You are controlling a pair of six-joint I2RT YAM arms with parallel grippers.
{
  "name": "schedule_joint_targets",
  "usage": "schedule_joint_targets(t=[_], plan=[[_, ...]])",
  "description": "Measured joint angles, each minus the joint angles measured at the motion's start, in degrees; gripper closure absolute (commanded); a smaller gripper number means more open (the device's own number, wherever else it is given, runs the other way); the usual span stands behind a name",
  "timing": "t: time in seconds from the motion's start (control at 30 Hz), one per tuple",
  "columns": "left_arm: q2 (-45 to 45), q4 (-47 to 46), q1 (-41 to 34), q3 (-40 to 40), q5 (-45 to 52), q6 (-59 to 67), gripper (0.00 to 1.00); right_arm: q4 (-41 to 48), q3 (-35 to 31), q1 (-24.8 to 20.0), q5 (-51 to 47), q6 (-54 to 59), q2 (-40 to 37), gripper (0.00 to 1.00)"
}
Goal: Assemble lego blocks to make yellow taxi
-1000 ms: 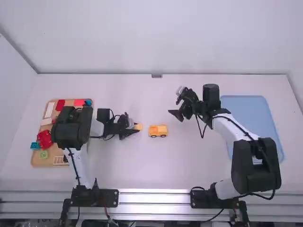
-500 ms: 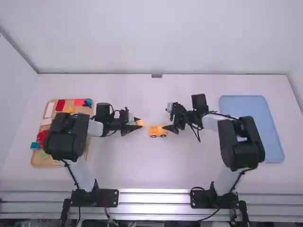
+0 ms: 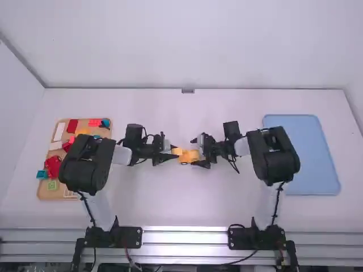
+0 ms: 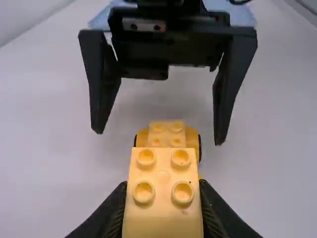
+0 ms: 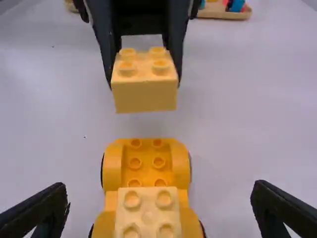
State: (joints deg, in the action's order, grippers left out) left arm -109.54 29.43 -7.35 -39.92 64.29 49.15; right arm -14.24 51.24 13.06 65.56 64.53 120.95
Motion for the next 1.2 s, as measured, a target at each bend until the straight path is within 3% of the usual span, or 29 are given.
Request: schedule_joint_targets(t=[0.33,0.57,0.83,1.07,1.2], plan=[[0.0,-6.16,-2.86,-3.23,-2.73,0.15,0.93,-1.79,0.0,1.4,1.44,0.07,4.24,0.0],[-0.02,-9.57,-2.95,-4.94,-4.2,1.53,0.93,-1.49,0.0,1.4,-0.22,0.07,4.24,0.13],[-0.24,-11.89,-3.04,-4.94,-4.61,3.34,0.94,-2.14,0.0,1.4,-1.22,-0.02,4.35,0.16],[-0.24,-11.8,-3.23,-4.92,-4.59,4.0,0.95,-1.73,0.0,1.4,-1.68,-0.09,4.42,0.38],[-0.24,-11.91,-3.37,-4.94,-4.61,4.26,0.97,-1.68,0.0,1.4,-1.77,-0.09,4.46,0.41]])
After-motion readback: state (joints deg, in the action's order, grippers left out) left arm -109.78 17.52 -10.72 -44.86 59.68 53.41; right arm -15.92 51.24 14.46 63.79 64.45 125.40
